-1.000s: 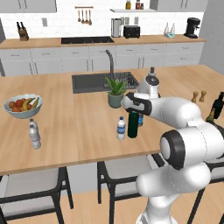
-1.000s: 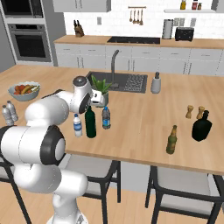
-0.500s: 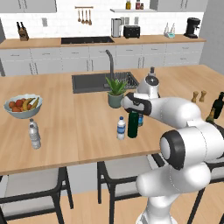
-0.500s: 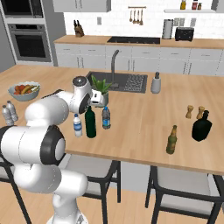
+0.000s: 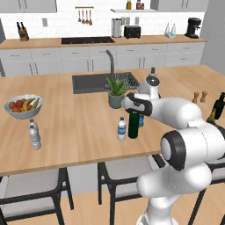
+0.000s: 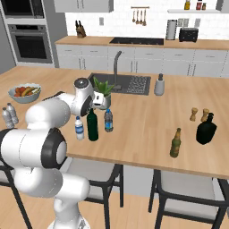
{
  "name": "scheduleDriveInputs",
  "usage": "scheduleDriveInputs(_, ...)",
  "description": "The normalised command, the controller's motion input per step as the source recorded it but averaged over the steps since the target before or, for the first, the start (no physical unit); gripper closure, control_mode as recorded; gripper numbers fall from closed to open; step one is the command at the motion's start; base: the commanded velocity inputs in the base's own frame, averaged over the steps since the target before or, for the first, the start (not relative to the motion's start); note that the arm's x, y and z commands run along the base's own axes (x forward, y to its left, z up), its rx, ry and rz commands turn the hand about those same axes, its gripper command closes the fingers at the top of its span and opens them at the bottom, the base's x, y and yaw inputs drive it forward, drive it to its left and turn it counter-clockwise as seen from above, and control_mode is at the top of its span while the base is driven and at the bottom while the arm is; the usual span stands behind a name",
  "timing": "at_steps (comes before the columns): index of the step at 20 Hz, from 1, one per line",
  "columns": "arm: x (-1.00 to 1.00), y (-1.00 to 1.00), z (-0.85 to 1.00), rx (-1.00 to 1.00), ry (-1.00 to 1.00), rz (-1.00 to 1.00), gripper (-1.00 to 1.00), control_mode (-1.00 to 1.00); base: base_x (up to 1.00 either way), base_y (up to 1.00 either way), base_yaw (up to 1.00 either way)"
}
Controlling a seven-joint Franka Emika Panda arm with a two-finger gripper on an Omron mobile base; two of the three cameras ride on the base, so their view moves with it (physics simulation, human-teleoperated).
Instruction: Move the plastic bottles in the middle to the plastics group, and the glass bottles in the middle to the glass group.
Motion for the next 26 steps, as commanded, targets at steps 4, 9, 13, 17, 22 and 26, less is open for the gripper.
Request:
scheduleDriveInputs(4,0.0,0.0,0.0,0.0,0.0,0.0,1.0,-1.0,0.0,0.0,0.0)
scheduleDriveInputs(9,-0.18,-0.04,0.04,0.0,0.0,-0.01,1.0,-1.0,0.0,0.0,0.0)
scheduleDriveInputs(13,-0.13,-0.16,0.38,0.0,0.06,-0.11,1.0,-1.0,0.0,0.0,0.0)
scheduleDriveInputs(17,-0.08,-0.6,0.36,0.0,0.03,-0.09,1.0,-1.0,0.0,0.0,0.0)
scheduleDriveInputs(22,-0.14,-0.93,0.15,0.0,0.04,-0.02,1.0,-1.0,0.0,0.0,0.0)
scheduleDriveInputs(26,-0.19,-1.0,0.02,0.0,0.06,-0.06,1.0,-1.0,0.0,0.0,0.0)
